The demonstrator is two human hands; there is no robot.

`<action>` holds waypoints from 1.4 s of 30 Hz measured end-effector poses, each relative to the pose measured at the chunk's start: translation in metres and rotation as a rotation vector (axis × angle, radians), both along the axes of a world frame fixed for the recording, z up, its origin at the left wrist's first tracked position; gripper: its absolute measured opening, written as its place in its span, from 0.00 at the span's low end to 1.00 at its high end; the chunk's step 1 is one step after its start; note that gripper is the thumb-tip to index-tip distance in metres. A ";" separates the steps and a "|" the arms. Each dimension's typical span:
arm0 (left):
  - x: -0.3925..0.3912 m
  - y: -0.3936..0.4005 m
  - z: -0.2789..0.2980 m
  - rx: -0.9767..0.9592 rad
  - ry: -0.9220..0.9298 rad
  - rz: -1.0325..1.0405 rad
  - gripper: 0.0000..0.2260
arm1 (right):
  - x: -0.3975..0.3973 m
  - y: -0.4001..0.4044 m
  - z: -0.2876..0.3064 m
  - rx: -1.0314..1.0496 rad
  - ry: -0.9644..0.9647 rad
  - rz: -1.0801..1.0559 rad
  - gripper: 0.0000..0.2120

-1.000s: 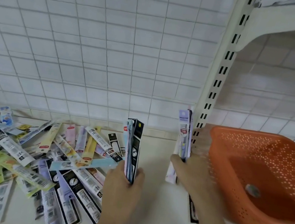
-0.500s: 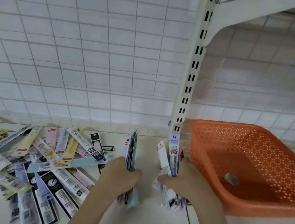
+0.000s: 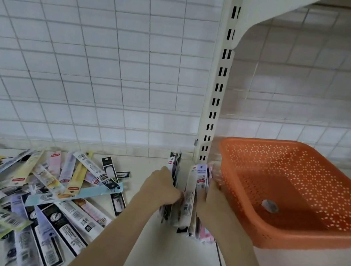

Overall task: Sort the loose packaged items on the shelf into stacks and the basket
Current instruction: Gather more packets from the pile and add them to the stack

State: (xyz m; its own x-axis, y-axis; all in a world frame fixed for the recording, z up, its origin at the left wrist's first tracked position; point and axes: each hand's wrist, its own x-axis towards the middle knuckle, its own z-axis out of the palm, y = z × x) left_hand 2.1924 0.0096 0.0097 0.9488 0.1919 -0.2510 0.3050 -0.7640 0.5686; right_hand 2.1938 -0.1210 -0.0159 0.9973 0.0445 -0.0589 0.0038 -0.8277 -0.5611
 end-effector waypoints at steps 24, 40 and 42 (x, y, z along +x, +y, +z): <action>-0.062 0.034 -0.002 -0.024 -0.262 0.113 0.16 | -0.002 0.014 0.010 -0.112 -0.084 0.105 0.14; -0.128 0.189 0.003 0.154 -0.453 0.293 0.11 | -0.028 0.122 0.021 -0.096 -0.336 0.179 0.13; -0.134 0.210 0.004 0.147 -0.459 0.307 0.10 | -0.033 0.142 0.020 -0.106 -0.302 0.210 0.12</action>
State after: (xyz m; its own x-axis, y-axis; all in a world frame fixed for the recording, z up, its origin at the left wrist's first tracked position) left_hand 2.0583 0.2192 0.0133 0.8496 0.4776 0.2236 0.2724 -0.7606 0.5893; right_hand 2.1609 0.0205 0.0040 0.9403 0.2594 0.2206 0.3316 -0.8445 -0.4205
